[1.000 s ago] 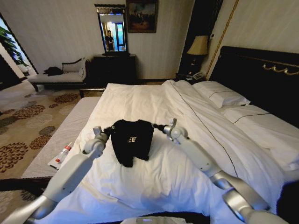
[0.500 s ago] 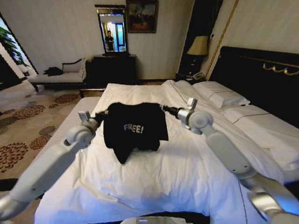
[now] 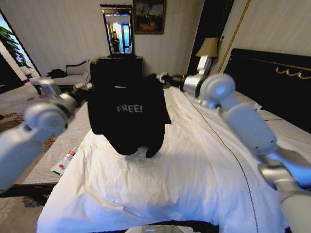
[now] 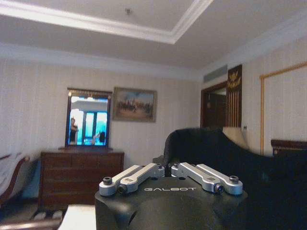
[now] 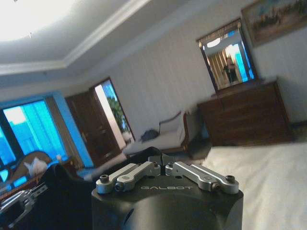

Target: Fold the clothes on the bed.

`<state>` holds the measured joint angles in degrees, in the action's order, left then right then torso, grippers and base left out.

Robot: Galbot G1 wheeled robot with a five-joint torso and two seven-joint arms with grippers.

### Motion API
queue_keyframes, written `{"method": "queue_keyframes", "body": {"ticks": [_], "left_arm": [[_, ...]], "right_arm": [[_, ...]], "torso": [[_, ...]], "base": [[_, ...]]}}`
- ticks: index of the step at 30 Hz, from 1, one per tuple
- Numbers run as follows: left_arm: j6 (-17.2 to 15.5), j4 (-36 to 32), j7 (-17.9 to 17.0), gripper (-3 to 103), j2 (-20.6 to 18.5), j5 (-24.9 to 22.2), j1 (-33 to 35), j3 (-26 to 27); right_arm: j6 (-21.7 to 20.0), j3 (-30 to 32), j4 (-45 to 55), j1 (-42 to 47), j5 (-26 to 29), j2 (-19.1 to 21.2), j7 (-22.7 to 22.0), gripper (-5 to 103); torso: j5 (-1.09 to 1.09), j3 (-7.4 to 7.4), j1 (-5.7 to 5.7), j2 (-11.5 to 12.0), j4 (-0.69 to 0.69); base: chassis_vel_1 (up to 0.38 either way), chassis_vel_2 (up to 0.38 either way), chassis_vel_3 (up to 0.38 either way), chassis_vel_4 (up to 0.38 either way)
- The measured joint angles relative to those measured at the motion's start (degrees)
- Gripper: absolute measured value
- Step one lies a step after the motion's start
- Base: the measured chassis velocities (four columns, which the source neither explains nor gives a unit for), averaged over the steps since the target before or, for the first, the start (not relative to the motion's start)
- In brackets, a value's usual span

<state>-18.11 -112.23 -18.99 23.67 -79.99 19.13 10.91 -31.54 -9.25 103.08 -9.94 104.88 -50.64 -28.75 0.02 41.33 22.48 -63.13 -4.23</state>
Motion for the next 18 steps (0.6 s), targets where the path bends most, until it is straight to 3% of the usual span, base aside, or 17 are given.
{"method": "queue_keyframes", "body": {"ticks": [8, 12, 13, 15, 18], "left_arm": [[-0.36, -0.94, 0.22, 1, -2.31, -4.42, -7.42, -2.06], [-0.44, 3.01, -0.17, 1, -0.80, -5.67, -19.07, -9.90], [-0.44, 3.01, -0.17, 1, -0.80, -5.67, -19.07, -9.90], [-0.48, 7.52, -0.48, 1, 1.58, -6.69, -27.01, -15.13], [-0.52, 10.07, -0.50, 1, 2.89, -7.15, -30.75, -18.20]], "right_arm": [[-0.56, -0.52, -1.17, -6.30, 3.68, 1.30, -0.49, 0], [-0.60, -1.29, -3.70, -9.27, 4.16, 1.24, -0.46, 0], [-0.60, -1.29, -3.70, -9.27, 4.16, 1.24, -0.46, 0], [-0.68, -1.75, -5.88, -11.11, 4.31, 1.04, -0.31, 0], [-0.73, -2.35, -7.33, -12.42, 4.33, 1.01, -0.10, 0]], "torso": [[-0.03, 0.00, -0.01, 0.00, 0.05], [-0.02, 0.00, -0.02, 0.00, 0.03], [-0.02, 0.00, -0.02, 0.00, 0.03], [0.00, 0.00, 0.00, 0.01, 0.02], [-0.01, 0.01, 0.01, 0.01, 0.01]], "base": [[0.000, 0.000, 0.000, 0.000], [0.000, 0.000, 0.000, 0.000], [0.000, 0.000, 0.000, 0.000], [0.000, 0.000, 0.000, 0.000], [0.000, 0.000, 0.000, 0.000]]}}
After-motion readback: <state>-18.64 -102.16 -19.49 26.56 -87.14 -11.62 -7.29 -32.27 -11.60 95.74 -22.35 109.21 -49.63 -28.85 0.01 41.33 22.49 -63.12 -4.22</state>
